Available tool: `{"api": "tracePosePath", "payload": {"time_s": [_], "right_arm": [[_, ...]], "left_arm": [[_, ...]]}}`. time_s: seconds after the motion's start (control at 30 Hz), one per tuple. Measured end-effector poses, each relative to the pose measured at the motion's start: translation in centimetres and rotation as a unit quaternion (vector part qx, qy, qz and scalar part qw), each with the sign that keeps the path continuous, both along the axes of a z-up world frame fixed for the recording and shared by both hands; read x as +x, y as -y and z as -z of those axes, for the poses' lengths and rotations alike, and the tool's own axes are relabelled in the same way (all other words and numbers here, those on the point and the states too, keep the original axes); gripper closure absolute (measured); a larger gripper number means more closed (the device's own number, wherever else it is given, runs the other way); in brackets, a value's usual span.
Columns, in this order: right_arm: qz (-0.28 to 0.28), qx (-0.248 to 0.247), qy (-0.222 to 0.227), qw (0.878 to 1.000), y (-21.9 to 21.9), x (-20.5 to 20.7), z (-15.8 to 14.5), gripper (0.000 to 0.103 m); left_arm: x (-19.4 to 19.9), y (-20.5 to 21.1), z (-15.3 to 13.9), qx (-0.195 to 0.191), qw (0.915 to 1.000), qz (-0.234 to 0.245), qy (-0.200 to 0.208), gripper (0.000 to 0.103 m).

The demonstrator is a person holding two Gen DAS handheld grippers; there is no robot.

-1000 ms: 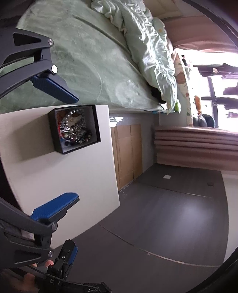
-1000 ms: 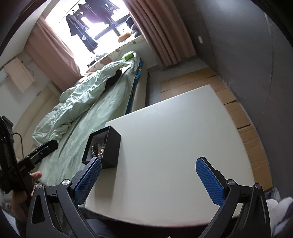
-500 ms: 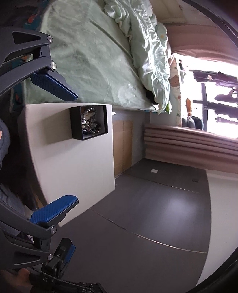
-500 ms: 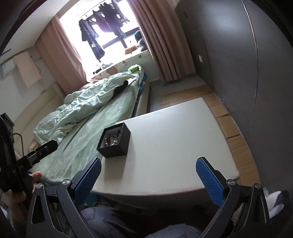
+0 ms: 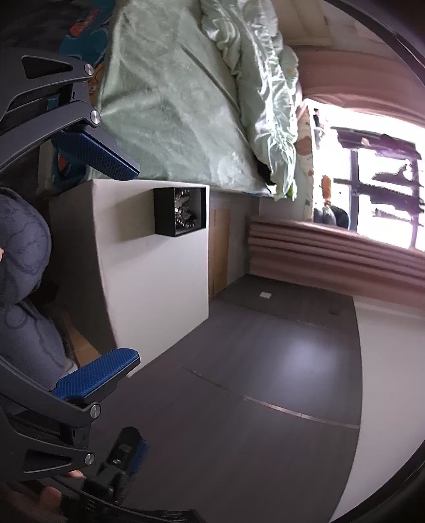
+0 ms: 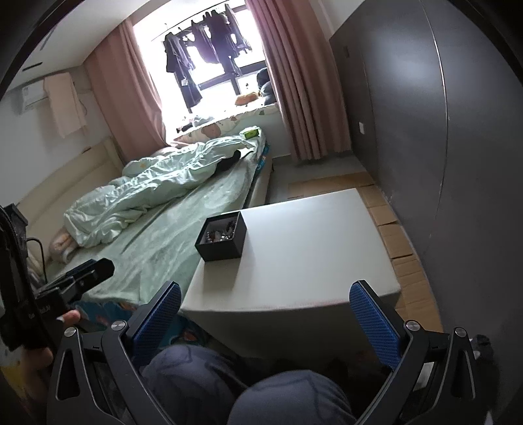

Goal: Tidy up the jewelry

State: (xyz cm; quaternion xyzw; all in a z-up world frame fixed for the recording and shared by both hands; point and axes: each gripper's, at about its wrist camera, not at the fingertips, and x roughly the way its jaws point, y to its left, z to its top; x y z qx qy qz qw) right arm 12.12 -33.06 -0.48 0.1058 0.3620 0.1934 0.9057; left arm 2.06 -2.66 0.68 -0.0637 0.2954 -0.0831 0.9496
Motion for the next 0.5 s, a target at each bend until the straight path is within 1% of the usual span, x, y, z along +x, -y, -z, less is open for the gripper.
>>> {"api": "tracePosePath", "payload": {"time_s": [0.23,0.37,0.5], "right_arm": [[0.006,-0.006,0.012,1.0,0.0,-3.0,-1.2,0.0],[0.007,0.011,0.015,1.0,0.1,-3.5,-1.8,0.0],[0.013,0.01,0.019,1.0,0.0,-3.9,-2.0,0.0]], "left_arm": [[-2.7,0.4,-0.7,0.011,0.9997,0.008,0.023,0.0],[-3.4,0.0,-1.2,0.011,0.9995,0.012,0.025,0.0],[-4.0,-0.6,-1.6,0.014,0.9994,0.009,0.031,0.0]]}}
